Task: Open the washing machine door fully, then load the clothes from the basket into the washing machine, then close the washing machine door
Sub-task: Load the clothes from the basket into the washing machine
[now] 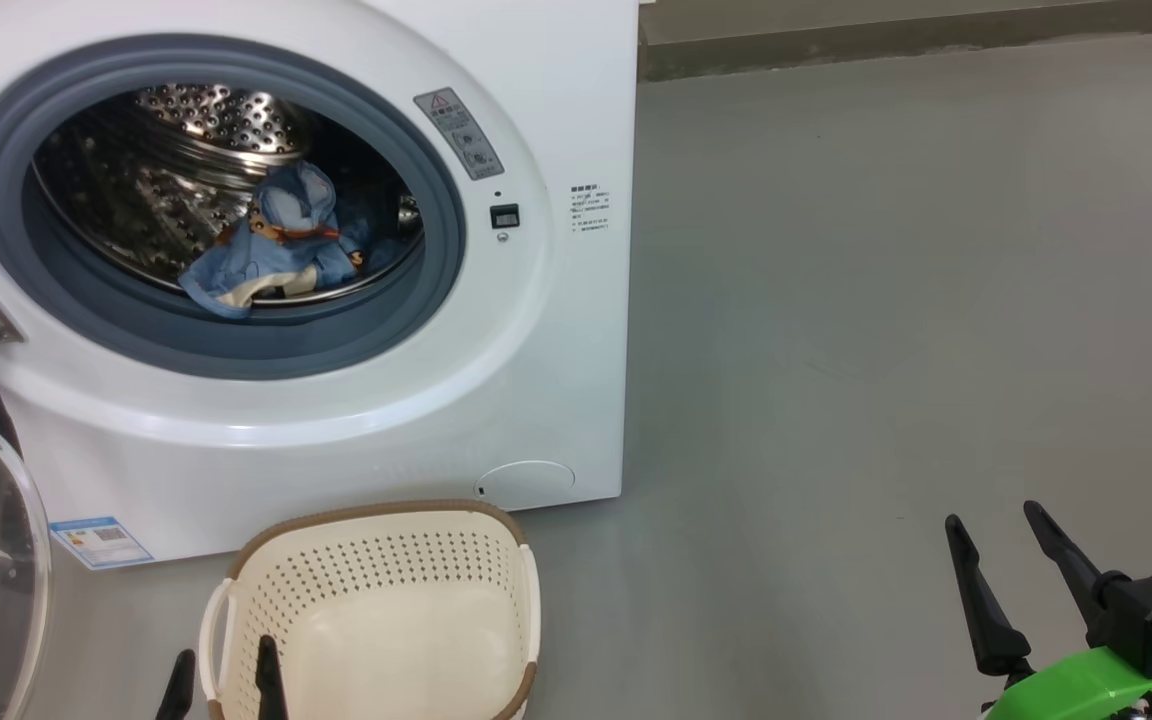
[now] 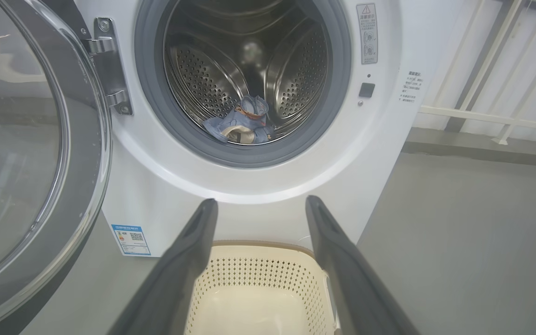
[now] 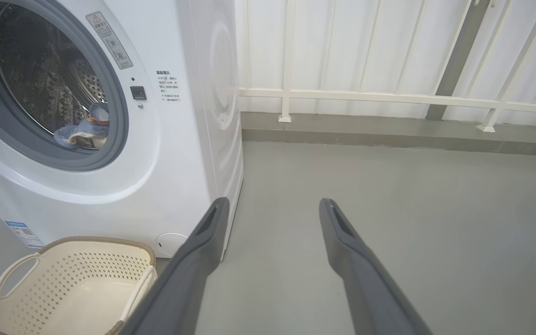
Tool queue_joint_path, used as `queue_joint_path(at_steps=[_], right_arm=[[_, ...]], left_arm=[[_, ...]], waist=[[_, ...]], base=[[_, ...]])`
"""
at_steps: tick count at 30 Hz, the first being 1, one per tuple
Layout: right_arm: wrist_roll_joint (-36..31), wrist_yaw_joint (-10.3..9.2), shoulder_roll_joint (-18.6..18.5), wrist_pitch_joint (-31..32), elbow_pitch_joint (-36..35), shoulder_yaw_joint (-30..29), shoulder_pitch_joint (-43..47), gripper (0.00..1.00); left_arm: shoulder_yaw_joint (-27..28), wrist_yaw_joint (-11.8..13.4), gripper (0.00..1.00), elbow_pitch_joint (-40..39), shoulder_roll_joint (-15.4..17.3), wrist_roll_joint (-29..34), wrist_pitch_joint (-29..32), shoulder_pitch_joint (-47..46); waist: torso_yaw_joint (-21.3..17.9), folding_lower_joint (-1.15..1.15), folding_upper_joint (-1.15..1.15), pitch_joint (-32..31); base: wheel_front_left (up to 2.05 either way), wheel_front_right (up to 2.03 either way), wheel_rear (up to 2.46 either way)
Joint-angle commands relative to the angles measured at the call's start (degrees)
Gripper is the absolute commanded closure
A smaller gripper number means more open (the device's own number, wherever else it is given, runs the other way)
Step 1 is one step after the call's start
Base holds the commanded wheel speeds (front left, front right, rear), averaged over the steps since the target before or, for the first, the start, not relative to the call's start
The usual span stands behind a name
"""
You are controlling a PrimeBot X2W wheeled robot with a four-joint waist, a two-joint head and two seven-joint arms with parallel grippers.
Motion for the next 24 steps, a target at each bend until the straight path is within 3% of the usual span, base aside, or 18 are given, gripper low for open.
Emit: queue_joint_path(at_steps=[1,24], right_arm=[[-0.1,0.41,-1.3,0.2,-1.8,1.3,-0.4,0.00],[0.8,0.41,-1.1,0.0,-1.6,3.1,-1.4,0.00]], left_arm=[[1.7,0.5,0.00,-1.1,0.7,0.3,-0.2,-1.1],[1.8,1.1,0.00,1.2,1.4,-0.9,1.7,-3.7]], waist=[[0.1,0.00,0.00,-0.1],[-1.7,0.00,0.00,1.8]], base=[[0.00,0.00,0.00],[0.00,0.00,0.00]])
